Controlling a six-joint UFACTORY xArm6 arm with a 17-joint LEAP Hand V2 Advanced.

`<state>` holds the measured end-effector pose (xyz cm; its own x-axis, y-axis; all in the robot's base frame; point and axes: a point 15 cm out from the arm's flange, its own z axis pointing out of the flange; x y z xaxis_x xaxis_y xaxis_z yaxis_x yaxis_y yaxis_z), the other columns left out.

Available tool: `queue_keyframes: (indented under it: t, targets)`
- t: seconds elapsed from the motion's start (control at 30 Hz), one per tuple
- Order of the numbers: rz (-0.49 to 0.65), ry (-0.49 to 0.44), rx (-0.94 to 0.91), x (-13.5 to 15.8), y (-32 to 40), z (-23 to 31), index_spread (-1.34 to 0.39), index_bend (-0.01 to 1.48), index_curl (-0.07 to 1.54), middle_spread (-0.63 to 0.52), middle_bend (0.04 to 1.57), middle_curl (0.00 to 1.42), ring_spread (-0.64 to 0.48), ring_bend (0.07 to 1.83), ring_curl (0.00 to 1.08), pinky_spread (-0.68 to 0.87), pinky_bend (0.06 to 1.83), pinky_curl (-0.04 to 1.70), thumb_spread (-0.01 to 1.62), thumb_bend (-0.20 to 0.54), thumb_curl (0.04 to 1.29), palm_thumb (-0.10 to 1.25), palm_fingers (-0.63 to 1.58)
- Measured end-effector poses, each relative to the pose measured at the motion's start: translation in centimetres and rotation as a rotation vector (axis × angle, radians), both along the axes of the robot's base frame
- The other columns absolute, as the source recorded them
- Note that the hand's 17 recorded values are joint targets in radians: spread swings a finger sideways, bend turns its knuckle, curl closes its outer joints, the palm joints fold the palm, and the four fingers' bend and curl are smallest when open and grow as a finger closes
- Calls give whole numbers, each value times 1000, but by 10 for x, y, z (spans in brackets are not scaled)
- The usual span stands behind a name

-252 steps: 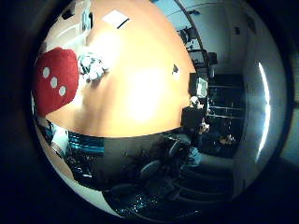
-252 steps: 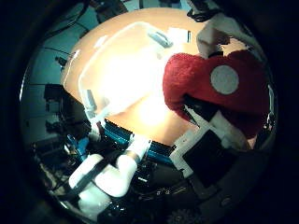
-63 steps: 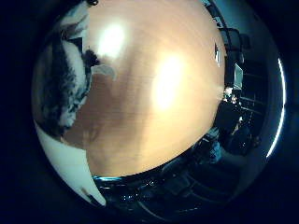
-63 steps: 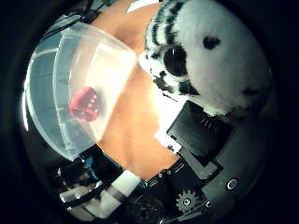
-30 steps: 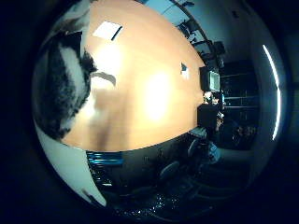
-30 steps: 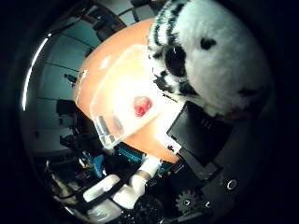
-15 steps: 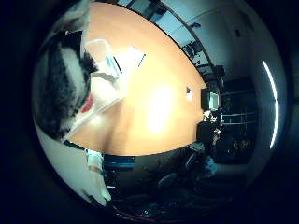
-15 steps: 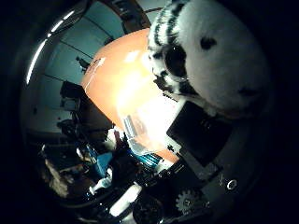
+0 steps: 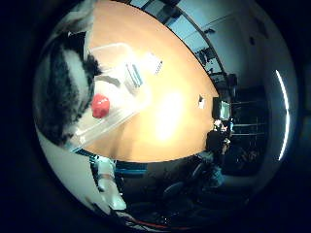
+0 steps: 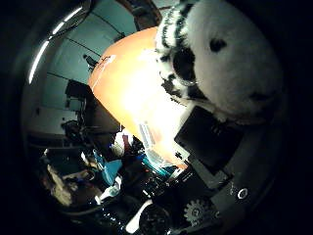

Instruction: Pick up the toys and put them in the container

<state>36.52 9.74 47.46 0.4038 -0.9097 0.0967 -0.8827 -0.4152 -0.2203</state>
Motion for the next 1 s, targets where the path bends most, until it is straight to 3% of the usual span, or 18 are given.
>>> queue_keyframes:
  t: [0.2, 0.3, 0.43, 0.5, 0.57, 0.67, 0.77, 0.9, 1.0]
  targets:
    - [-4, -14, 5, 2, -1, 0, -325, 855, 996, -287, 1015, 1143, -276, 1242, 871, -289, 1055, 1075, 1205, -39, 354, 850, 1010]
    - [-6, -20, 7, 2, -2, 2, -351, 620, 935, -289, 970, 1054, -283, 1184, 796, -354, 988, 989, 1166, -36, 319, 742, 933]
    - [1, -18, 1, 1, -4, 2, -429, 292, 801, -303, 837, 928, -303, 1110, 699, -419, 850, 884, 1120, -33, 288, 628, 636]
    - [2, -16, 0, 1, -4, 2, -469, 264, 755, -305, 789, 889, -304, 1056, 674, -340, 765, 875, 1101, -32, 280, 596, 483]
    - [4, -9, -2, -1, -4, 1, -484, 185, 664, -290, 654, 810, -289, 978, 623, -186, 750, 873, 1078, -32, 274, 559, 316]
    - [7, -6, -4, -1, -4, 0, -490, 187, 582, -226, 476, 705, -232, 890, 575, -14, 757, 862, 1061, -26, 274, 541, 179]
    - [15, -5, -6, -1, -4, 0, -490, 193, 498, -144, 375, 592, -132, 740, 483, 224, 710, 799, 1051, -25, 271, 525, 148]
    - [18, -3, -9, -2, -5, 0, -486, 184, 432, -103, 326, 504, -30, 639, 406, 401, 617, 702, 1044, -25, 273, 513, 178]
    - [17, -2, -9, -2, -5, 0, -483, 177, 398, -94, 299, 464, -4, 613, 375, 451, 584, 656, 1043, -25, 277, 509, 206]
